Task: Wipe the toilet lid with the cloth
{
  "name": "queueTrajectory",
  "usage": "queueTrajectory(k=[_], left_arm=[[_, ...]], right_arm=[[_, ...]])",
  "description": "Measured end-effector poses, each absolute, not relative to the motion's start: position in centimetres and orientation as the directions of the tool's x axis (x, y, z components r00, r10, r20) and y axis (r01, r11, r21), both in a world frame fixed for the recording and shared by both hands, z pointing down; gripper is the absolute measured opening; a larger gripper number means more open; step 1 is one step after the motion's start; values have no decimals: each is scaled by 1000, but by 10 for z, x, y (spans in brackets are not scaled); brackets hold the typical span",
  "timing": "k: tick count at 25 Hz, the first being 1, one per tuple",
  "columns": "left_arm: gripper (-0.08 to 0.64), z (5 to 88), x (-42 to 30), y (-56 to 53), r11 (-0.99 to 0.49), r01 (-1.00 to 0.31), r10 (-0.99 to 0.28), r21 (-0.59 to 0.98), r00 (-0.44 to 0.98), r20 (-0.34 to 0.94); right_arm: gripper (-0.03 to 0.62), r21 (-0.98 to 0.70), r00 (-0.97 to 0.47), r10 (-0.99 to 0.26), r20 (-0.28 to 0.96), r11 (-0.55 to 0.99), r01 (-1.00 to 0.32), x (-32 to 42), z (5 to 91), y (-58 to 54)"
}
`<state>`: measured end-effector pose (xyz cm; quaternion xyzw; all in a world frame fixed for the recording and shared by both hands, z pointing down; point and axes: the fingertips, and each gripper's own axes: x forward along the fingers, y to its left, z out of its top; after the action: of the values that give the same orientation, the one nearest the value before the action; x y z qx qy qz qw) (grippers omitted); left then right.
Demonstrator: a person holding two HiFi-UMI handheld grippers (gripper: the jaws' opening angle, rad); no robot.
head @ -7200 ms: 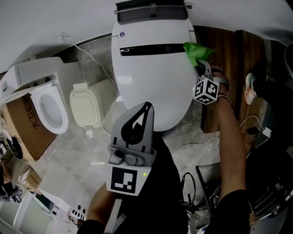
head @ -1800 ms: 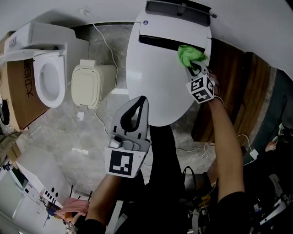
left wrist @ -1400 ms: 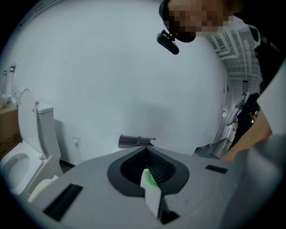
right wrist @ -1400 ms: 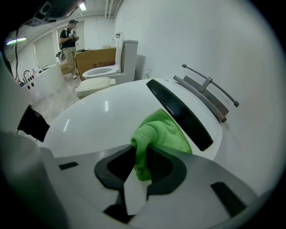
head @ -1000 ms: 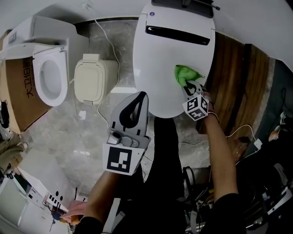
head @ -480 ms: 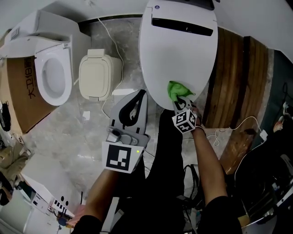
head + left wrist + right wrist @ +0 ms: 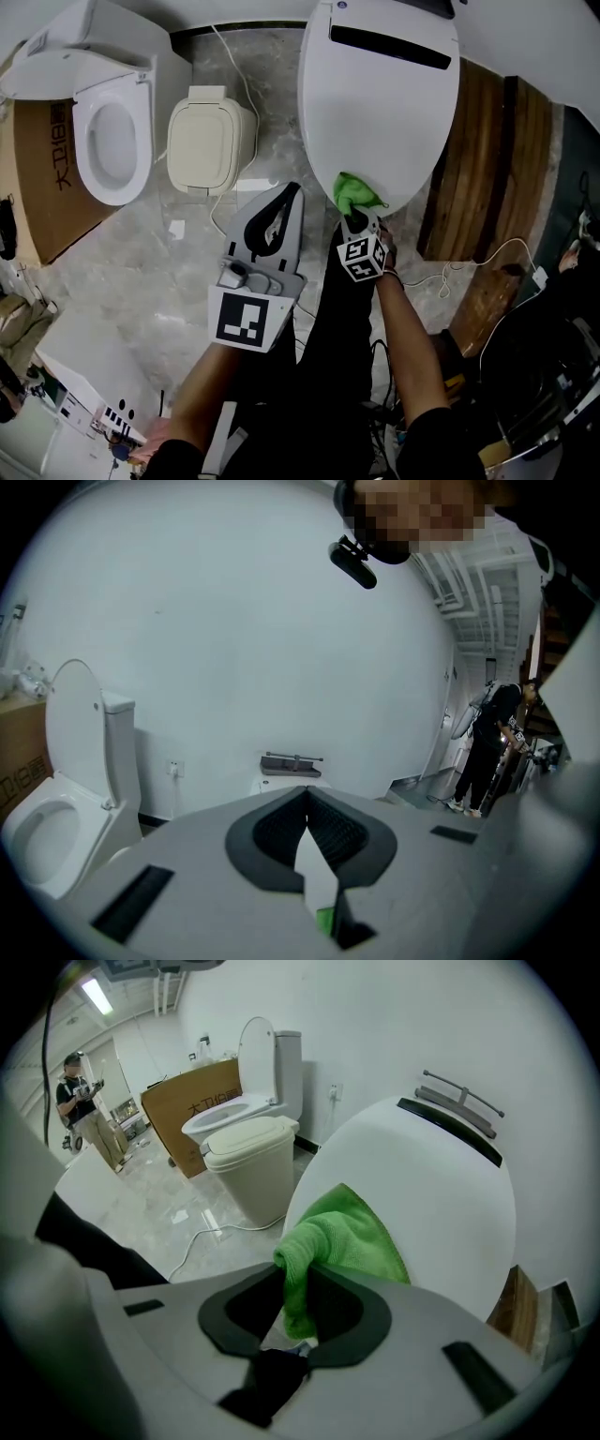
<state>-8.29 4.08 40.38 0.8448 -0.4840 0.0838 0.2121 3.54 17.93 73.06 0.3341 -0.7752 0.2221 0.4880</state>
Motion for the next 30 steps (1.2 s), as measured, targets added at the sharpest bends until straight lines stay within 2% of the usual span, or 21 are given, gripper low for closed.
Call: queueTrajectory(k=[7, 9, 11, 12, 14, 19, 25, 30], left_arm=[[9, 407, -88, 43, -424, -862, -792, 278, 501, 349], [9, 408, -87, 42, -416, -865, -796, 279, 495, 347], [9, 408, -87, 40, -408, -869, -799, 281, 489, 350], [9, 408, -86, 39, -405, -870, -800, 281, 486, 352], [9, 409, -85, 36, -399, -873, -802, 279, 480, 354], [9, 409, -81, 24, -375, -883, -813, 282, 459, 359], [9, 401, -70, 6, -344, -896, -832, 281, 429, 352], [9, 395, -54, -12, -322, -907, -845, 270, 404, 349]], right_arm=[[89, -138, -368, -230, 901, 652, -746, 16, 732, 188], [89, -281, -455, -95, 886, 671, -686, 2, 734, 207], [89, -411, -530, 63, 846, 712, -570, -14, 733, 234], [89, -426, -555, 87, 828, 740, -520, -20, 727, 240], [90, -403, -604, 46, 796, 785, -471, -27, 708, 236], [91, -249, -673, -171, 719, 841, -480, -22, 647, 173], [92, -44, -620, -423, 661, 802, -595, 29, 593, 65], [92, 40, -551, -499, 669, 764, -644, 75, 584, -11]])
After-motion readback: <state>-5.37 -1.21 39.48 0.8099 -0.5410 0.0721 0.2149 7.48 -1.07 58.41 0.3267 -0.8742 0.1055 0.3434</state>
